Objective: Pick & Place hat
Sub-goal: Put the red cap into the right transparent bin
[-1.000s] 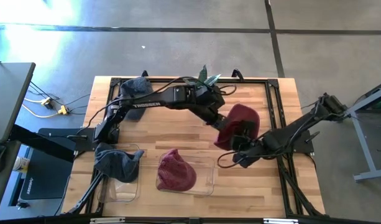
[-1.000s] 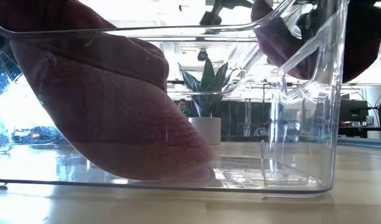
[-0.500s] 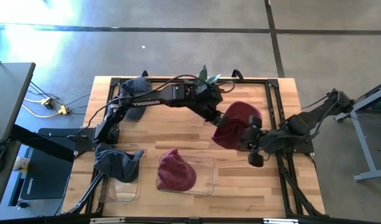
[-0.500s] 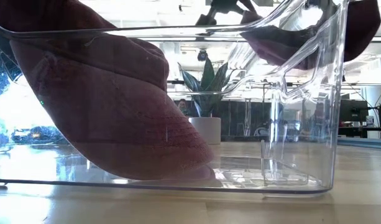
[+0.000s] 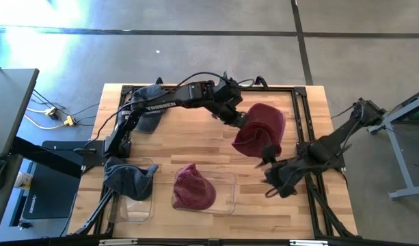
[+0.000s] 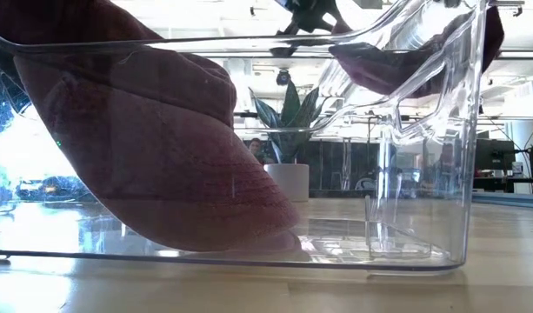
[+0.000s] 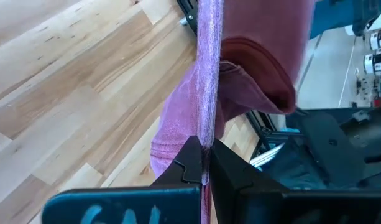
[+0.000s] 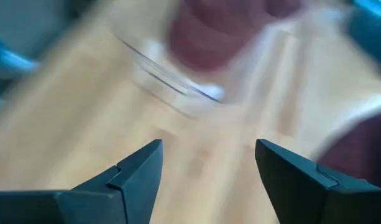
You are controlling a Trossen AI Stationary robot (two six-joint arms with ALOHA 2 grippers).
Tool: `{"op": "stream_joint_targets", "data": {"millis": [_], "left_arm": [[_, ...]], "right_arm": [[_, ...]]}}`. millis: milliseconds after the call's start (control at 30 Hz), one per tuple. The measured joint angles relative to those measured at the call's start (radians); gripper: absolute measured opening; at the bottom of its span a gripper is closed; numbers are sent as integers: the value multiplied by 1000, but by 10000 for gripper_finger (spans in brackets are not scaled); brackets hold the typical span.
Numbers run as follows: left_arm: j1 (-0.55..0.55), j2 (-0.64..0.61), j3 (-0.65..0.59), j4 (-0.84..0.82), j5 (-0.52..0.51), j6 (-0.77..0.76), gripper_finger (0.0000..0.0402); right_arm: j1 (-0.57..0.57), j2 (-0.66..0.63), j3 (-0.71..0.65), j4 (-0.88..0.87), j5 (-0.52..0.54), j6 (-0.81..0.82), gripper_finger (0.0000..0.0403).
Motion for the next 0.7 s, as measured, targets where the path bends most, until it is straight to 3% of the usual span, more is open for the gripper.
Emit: {"op": "stream_joint_targets", "data": {"millis": [233, 433, 700], "left_arm": [[6, 0, 0, 0, 42, -9, 0], [6, 0, 0, 0, 48, -9, 0], [7, 0, 0, 0, 62, -9, 0]], "right_arm": [[30, 106, -1, -160, 370, -43, 257], [22, 159, -59, -212, 456, -48, 257], [9, 177, -182, -231, 683, -51, 251]]}}
